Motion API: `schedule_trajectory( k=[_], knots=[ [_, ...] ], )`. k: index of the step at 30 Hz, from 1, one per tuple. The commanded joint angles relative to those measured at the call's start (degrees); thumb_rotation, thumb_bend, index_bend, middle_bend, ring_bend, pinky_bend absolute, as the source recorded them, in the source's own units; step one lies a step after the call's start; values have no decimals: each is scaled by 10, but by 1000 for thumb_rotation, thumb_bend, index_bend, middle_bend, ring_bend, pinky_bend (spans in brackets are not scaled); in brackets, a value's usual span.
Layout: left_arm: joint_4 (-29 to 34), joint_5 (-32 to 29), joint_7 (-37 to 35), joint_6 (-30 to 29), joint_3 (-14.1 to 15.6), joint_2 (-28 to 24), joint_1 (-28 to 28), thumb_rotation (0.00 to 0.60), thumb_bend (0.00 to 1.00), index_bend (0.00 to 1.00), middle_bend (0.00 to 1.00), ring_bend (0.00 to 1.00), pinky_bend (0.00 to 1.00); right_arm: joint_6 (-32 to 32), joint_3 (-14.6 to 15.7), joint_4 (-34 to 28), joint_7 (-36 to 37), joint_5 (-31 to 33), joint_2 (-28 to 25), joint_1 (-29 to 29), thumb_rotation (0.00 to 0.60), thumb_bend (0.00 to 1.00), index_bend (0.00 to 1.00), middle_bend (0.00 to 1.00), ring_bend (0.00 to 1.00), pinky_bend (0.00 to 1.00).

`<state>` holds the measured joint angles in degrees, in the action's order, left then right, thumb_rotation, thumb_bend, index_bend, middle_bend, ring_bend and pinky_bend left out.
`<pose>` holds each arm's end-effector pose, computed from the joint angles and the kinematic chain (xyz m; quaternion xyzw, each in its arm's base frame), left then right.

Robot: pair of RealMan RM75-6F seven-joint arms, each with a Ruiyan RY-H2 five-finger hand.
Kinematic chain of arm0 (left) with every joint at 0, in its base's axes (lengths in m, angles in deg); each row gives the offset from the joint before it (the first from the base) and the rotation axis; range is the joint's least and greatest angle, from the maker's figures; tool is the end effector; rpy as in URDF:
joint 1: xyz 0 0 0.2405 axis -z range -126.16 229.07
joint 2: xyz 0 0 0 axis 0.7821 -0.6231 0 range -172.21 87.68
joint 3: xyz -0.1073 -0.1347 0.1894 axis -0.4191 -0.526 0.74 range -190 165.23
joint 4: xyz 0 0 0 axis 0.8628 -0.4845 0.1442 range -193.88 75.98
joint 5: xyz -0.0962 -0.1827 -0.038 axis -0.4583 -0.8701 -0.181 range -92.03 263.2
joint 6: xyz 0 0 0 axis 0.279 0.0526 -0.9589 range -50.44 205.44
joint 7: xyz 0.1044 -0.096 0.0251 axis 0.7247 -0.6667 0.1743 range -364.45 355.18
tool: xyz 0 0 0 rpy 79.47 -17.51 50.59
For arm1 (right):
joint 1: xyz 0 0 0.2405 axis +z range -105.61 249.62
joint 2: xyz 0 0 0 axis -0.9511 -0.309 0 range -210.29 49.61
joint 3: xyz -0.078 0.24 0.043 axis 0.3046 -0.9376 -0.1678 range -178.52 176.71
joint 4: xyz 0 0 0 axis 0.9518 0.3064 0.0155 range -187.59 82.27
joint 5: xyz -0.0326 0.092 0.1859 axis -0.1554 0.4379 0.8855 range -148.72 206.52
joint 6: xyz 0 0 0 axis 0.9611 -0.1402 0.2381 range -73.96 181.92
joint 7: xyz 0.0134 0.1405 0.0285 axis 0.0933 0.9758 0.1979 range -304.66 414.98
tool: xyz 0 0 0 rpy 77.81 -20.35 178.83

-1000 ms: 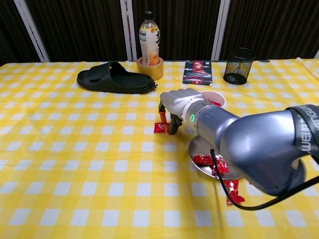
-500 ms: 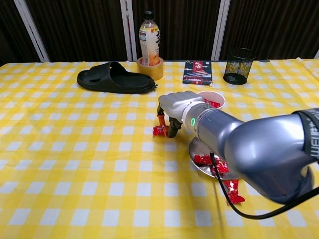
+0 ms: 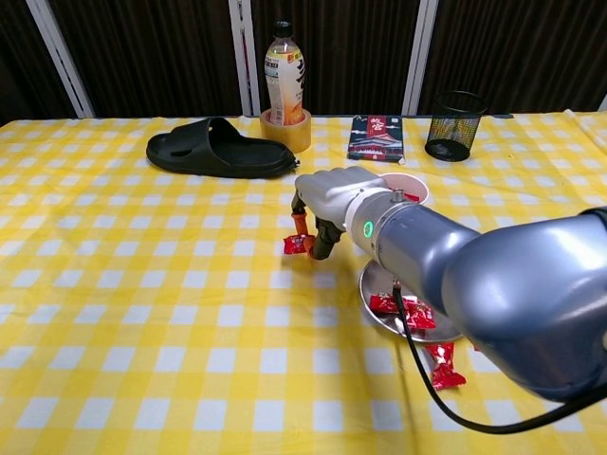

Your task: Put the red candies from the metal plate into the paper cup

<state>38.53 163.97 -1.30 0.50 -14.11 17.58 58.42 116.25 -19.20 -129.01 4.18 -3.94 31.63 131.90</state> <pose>-0.3187 0.1847 0.1600 -0.6001 -0.4397 -0.3182 0.5876 -0.0355 -0.3447 -0.1132 0.7505 -0.3801 0.2974 0.4516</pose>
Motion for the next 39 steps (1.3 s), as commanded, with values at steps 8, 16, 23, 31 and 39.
schedule_trajectory(
  k=[8, 16, 23, 31, 39],
  knots=[
    [-1, 4, -2, -4, 0, 1, -1, 600, 48, 7, 0, 0, 0, 64, -13, -114, -37, -9, -65, -9, 600, 559, 512, 855, 922, 978],
    [0, 6, 0, -6, 2, 1, -3, 600, 48, 8, 0, 0, 0, 94, -27, -165, -53, 0, -127, -20, 600, 558, 513, 855, 922, 978],
    [1, 7, 4, -9, 2, 2, -3, 600, 48, 8, 0, 0, 0, 101, -26, -186, -43, 8, -181, -39, 600, 558, 512, 855, 922, 978],
    [3, 9, 7, -9, 3, 4, -3, 600, 48, 8, 0, 0, 0, 93, -1, -191, -24, 10, -199, -57, 600, 559, 512, 855, 922, 978],
    [4, 5, 8, -8, 1, 4, -3, 600, 48, 8, 0, 0, 0, 88, 14, -186, -10, 5, -187, -58, 600, 559, 513, 855, 922, 978]
  ],
)
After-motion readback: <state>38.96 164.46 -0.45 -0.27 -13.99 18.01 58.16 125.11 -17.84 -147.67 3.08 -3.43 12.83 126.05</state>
